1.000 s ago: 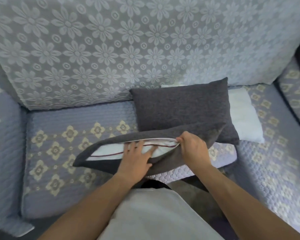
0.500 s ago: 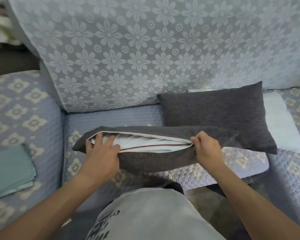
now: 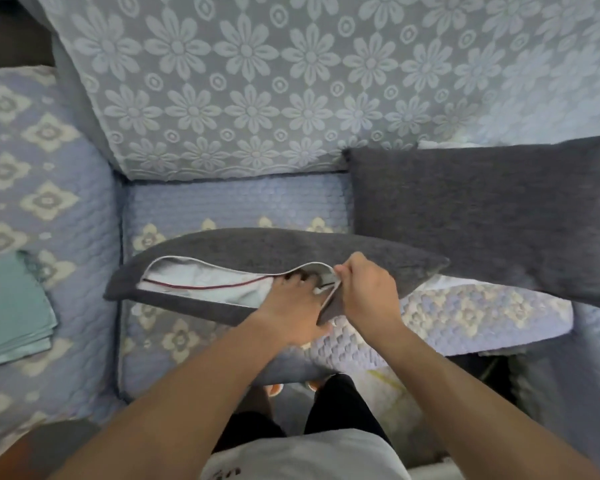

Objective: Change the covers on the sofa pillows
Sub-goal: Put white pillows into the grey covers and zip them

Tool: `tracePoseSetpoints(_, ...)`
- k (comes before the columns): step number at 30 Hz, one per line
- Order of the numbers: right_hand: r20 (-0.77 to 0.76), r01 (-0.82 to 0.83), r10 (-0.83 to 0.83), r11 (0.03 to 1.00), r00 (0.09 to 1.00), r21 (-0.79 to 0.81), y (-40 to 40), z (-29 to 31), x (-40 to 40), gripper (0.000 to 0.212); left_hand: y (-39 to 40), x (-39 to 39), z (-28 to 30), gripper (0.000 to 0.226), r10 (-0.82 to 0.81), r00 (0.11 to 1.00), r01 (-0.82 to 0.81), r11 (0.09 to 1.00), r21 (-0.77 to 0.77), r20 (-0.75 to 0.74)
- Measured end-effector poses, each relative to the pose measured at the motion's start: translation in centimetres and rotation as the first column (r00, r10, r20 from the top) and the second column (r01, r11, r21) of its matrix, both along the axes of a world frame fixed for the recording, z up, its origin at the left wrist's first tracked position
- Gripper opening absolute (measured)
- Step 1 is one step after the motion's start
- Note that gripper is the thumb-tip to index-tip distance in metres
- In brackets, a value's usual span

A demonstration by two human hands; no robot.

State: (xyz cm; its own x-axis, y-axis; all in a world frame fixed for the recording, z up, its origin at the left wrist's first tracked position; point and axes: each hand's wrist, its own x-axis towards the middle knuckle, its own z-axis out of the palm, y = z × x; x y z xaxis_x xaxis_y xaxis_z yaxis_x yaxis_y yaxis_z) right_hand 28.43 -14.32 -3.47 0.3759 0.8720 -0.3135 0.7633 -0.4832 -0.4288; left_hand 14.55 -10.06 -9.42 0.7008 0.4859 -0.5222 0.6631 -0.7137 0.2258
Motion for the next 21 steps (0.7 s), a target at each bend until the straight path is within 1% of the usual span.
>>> tracePoseSetpoints(2, 0.053, -0.061, 0.062, 0.998, 0.997, -0.016, 0.8, -0.1, 0.2, 0.030, 0.2, 0.6, -0.1, 0.065, 0.036, 0.993, -0.039, 0.999, -0.024, -0.115)
tracePoseSetpoints(3, 0.071, -0.079, 0.082, 0.996, 0.994, -0.041, 1.1, -0.1, 0.3, 0.030, 0.1, 0.7, -0.1, 0.064, 0.044, 0.988, -0.050, 0.998, -0.038, -0.145)
tracePoseSetpoints(5, 0.066, -0.078, 0.085, 0.992, 0.994, -0.098, 1.2, -0.1, 0.8, 0.029, -0.2, 0.5, 0.6, 0.064, 0.029, 0.990, -0.038, 0.997, -0.066, -0.135)
tracePoseSetpoints(6, 0.046, -0.071, 0.076, 0.992, 0.996, -0.107, 1.2, 0.1, 1.0, 0.029, -0.6, 0.1, 1.5, 0.063, 0.032, 0.996, -0.038, 0.996, -0.077, -0.088)
tracePoseSetpoints(7, 0.013, -0.050, 0.051, 0.993, 0.999, -0.109, 1.0, 0.3, 1.3, 0.029, -1.1, -0.2, 2.1, 0.059, 0.057, 0.998, -0.056, 0.994, -0.092, 0.006)
tracePoseSetpoints(8, -0.031, -0.025, 0.022, 0.995, 0.999, -0.102, 0.7, 0.5, 1.5, 0.028, -1.9, -0.4, 2.8, 0.051, 0.132, 0.981, -0.116, 0.987, -0.114, 0.145)
tracePoseSetpoints(9, -0.077, -0.006, -0.001, 0.996, 0.997, -0.093, 0.5, 0.9, 1.6, 0.028, -2.6, -0.6, 3.6, 0.041, 0.247, 0.922, -0.216, 0.967, -0.134, 0.298)
tracePoseSetpoints(10, -0.108, -0.006, -0.004, 0.995, 0.994, -0.096, 0.3, 1.1, 1.6, 0.027, -3.3, -0.4, 4.2, 0.033, 0.383, 0.821, -0.342, 0.924, -0.174, 0.424)
tracePoseSetpoints(11, -0.130, -0.009, -0.005, 0.994, 0.991, -0.105, 0.2, 1.2, 1.6, 0.026, -3.9, 0.2, 4.7, 0.031, 0.528, 0.699, -0.467, 0.848, -0.252, 0.482)
tracePoseSetpoints(12, -0.149, -0.011, -0.006, 0.994, 0.989, -0.110, 0.0, 1.3, 1.7, 0.026, -4.3, 1.1, 5.4, 0.030, 0.655, 0.586, -0.551, 0.754, -0.358, 0.477)
tracePoseSetpoints(13, -0.171, -0.004, -0.014, 0.994, 0.985, -0.107, -0.1, 1.3, 1.7, 0.025, -4.6, 2.2, 5.8, 0.029, 0.755, 0.499, -0.591, 0.655, -0.471, 0.425)
tracePoseSetpoints(14, -0.194, -0.002, -0.017, 0.995, 0.981, -0.097, -0.3, 1.4, 1.9, 0.025, -4.7, 3.3, 6.0, 0.027, 0.818, 0.444, -0.607, 0.575, -0.548, 0.366)
tracePoseSetpoints(15, -0.231, 0.007, -0.025, 0.997, 0.973, -0.079, -0.6, 1.4, 1.9, 0.024, -4.7, 4.0, 6.1, 0.026, 0.846, 0.419, -0.620, 0.532, -0.577, 0.329)
tracePoseSetpoints(16, -0.269, 0.009, -0.027, 0.998, 0.963, -0.067, -0.7, 1.5, 2.2, 0.021, -4.5, 4.8, 6.0, 0.024, 0.856, 0.411, -0.637, 0.515, -0.574, 0.313)
tracePoseSetpoints(19, -0.367, -0.023, 0.000, 0.998, 0.930, -0.059, -1.2, 1.4, 3.1, 0.011, -4.3, 5.7, 5.1, 0.013, 0.867, 0.419, -0.675, 0.496, -0.547, 0.270)
tracePoseSetpoints(20, -0.395, -0.047, 0.022, 0.997, 0.918, -0.056, -1.3, 1.4, 3.6, 0.015, -4.4, 5.7, 4.9, 0.008, 0.880, 0.400, -0.699, 0.475, -0.535, 0.257)
tracePoseSetpoints(21, -0.442, -0.061, 0.037, 0.997, 0.896, -0.041, -1.4, 1.3, 4.3, 0.022, -4.5, 5.8, 4.8, 0.005, 0.898, 0.362, -0.727, 0.440, -0.527, 0.249)
